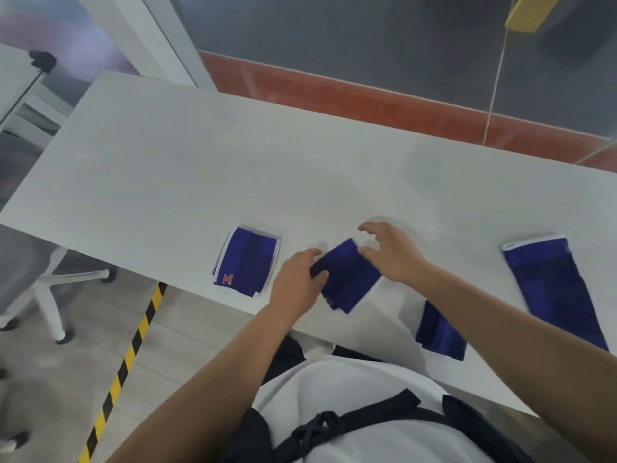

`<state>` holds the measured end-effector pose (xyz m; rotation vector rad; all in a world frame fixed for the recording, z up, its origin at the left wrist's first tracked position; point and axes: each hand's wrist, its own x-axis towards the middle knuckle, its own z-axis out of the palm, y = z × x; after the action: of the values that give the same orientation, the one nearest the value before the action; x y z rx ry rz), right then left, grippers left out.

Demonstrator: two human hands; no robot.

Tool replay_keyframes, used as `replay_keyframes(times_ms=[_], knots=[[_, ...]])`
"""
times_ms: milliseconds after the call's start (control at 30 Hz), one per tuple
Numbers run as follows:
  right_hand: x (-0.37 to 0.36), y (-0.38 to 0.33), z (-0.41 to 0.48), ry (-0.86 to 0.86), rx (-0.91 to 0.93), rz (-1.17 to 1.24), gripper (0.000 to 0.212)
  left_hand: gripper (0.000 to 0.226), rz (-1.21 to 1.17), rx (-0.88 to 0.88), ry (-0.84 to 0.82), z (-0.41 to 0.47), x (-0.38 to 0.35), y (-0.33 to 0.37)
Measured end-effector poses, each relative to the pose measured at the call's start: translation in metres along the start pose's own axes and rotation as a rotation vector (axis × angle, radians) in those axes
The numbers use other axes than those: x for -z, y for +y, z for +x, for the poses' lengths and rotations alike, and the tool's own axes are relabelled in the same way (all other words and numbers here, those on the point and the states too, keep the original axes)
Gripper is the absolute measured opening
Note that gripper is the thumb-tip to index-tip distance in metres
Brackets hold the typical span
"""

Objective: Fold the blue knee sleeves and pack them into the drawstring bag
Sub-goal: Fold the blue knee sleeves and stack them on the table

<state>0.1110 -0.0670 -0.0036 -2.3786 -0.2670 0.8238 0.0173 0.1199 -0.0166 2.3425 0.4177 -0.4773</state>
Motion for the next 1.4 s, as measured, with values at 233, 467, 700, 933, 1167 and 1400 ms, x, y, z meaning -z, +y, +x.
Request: replay_keyframes(times_ms=[233, 467, 700, 933, 1167, 1400], knots=[[-0.05, 0.021, -0.05, 0.169, -0.091, 0.031, 0.05, 0.057, 0.125, -0.195, 0.111, -0.014, -0.034, 0.002], [-0.057, 0.028, -0.044, 0.23, -0.316, 0.281, 0.031, 0.06, -0.022, -0.125, -0.01, -0.006, -0.019, -0.022], [-0.057, 0.027, -0.042, 0.229, -0.477, 0.58, 0.021, 0.04, 0.04, -0.217, 0.041, -0.01, -0.011, -0.041], [-0.059, 0.027, -0.044, 0.227, -0.557, 0.914, 0.02, 0.036, -0.39, 0.068, 0.139, -0.019, -0.018, -0.041], [-0.063, 0.026, -0.044, 0.279, -0.426, 0.737, 0.017, 0.037, -0.582, 0.184, 0.066, -0.021, -0.012, -0.04], [-0.057, 0.028, -0.034, 0.242, -0.423, 0.755, 0.021, 0.023, -0.614, 0.259, -0.058, -0.019, 0.0, -0.028]])
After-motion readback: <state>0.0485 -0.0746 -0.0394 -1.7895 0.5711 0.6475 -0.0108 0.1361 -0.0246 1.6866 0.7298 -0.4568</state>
